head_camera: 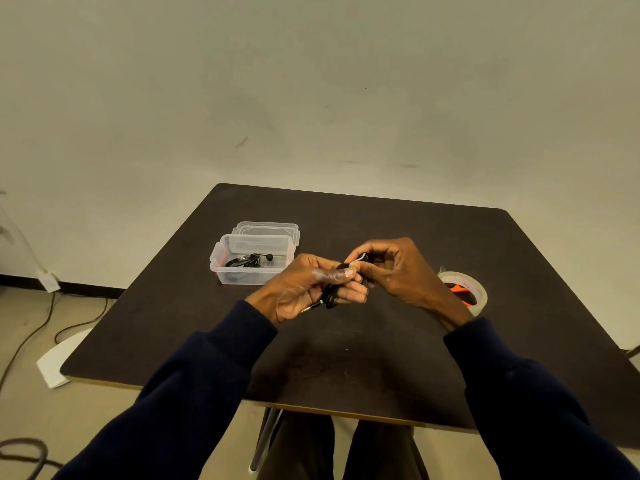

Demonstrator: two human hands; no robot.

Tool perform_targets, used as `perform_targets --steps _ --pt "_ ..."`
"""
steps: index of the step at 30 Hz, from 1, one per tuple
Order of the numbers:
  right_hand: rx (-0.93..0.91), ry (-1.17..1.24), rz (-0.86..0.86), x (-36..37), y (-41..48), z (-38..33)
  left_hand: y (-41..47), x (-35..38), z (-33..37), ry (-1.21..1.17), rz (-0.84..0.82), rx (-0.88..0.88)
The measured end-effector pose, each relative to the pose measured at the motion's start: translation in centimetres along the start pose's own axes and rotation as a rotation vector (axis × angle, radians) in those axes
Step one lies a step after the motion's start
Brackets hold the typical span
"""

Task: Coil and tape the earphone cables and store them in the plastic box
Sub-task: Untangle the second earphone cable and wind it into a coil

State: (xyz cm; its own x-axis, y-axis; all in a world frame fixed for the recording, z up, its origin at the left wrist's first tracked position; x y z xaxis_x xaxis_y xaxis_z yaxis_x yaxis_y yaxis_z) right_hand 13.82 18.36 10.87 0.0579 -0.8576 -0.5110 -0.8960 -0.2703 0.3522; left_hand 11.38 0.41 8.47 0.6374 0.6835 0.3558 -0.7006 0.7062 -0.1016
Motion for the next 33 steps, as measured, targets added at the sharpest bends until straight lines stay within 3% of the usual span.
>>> perform_targets --steps 7,14,17,22,26,33 --pt "-0.141 -0.221 0.161 0.3 0.2 -1.0 -0.2 1.1 -0.3 0.456 0.289 0.44" --pt "-0.155 -0.294 0.187 1.3 -1.3 0.4 0.0 -0.8 -0.9 0.179 0.105 0.15" --pt "-0.121 -0.283 0.164 1.4 -1.3 0.9 0.2 -0.8 -1.5 0.073 0.149 0.139" --pt "-0.105 -0.26 0.159 1.1 -1.0 1.3 0.8 0.1 -1.8 0.372 0.285 0.305" --pt "-0.076 -0.194 0.167 1.0 -0.4 1.7 1.3 0.6 -1.8 0.589 0.32 0.3" --pt "-0.024 -0.06 0.123 0.8 -0.3 1.8 1.3 -0.3 -2.3 0.18 0.086 0.156"
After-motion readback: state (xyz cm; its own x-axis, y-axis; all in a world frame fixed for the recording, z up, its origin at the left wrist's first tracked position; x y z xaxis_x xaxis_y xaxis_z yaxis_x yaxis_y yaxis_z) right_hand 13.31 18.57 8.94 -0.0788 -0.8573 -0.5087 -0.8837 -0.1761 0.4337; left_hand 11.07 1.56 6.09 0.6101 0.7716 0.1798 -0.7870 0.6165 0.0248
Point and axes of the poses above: each hand's wrist, its own y-axis towards the middle knuckle, its own x-axis out of the palm, z = x × y, the point moved 3 cm from there along y, towards the middle knuckle, and after that the axes turned 2 degrees about x, right-handed, at the moved point
